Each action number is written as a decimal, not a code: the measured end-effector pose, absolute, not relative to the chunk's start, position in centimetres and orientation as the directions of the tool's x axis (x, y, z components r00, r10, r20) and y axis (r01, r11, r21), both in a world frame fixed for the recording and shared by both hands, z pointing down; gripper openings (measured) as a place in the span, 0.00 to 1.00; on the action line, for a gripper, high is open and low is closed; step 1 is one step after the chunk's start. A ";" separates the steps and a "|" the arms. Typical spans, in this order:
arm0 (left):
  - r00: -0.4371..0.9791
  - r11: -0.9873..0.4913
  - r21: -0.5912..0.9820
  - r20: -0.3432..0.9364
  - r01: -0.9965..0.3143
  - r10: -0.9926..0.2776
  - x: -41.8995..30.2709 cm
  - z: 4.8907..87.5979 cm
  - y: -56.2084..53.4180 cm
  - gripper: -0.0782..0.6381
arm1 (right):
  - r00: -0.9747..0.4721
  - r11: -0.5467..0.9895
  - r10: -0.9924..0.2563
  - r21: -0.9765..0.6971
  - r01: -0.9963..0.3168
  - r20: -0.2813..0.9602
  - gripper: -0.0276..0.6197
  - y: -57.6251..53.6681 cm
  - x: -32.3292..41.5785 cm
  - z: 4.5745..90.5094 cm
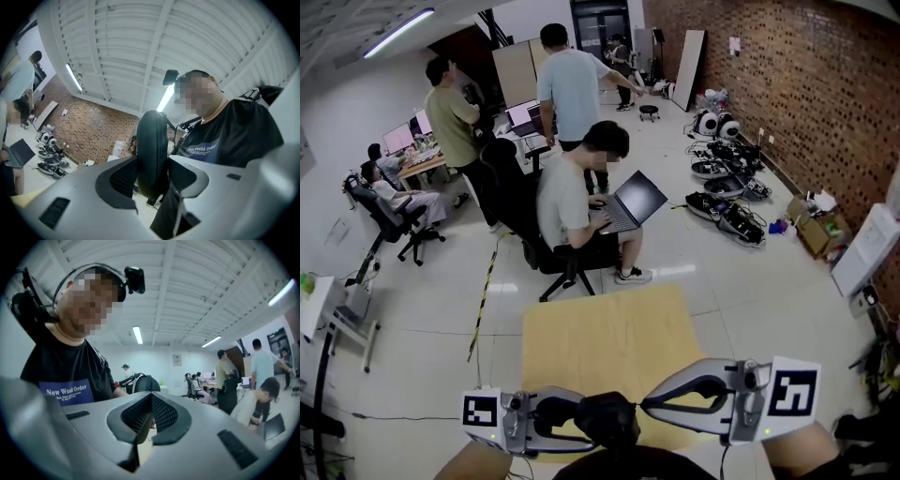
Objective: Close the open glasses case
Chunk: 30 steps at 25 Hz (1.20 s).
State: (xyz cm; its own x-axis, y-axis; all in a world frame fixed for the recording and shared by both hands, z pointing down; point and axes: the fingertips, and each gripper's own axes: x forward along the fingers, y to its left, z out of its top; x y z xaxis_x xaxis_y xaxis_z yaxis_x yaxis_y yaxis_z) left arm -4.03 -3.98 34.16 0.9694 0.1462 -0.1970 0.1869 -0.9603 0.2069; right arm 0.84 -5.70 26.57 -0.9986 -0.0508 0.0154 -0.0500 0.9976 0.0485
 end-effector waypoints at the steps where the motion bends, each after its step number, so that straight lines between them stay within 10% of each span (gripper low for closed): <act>1: 0.978 -0.964 0.201 -0.148 0.174 0.146 -4.0 34.7 -3.9 0.41 | -0.995 0.991 -0.081 0.107 -0.075 0.054 0.02 -5.6 0.7 26.8; 8: 0.980 -0.970 0.193 0.105 0.144 0.167 -3.5 38.4 -3.4 0.40 | -0.906 0.941 -0.183 0.336 -0.049 0.381 0.02 -4.9 1.4 31.2; 17: 0.931 -0.900 0.437 -0.331 0.008 -0.152 -4.4 36.1 -9.2 0.40 | -0.944 0.943 -0.290 -0.214 -0.253 -0.160 0.02 -10.7 2.6 27.5; 30: 0.844 -0.826 0.560 -0.470 0.059 -0.258 -2.5 37.4 -11.1 0.63 | -0.760 0.820 -0.421 -0.566 -0.087 -0.494 0.02 -14.3 5.4 27.2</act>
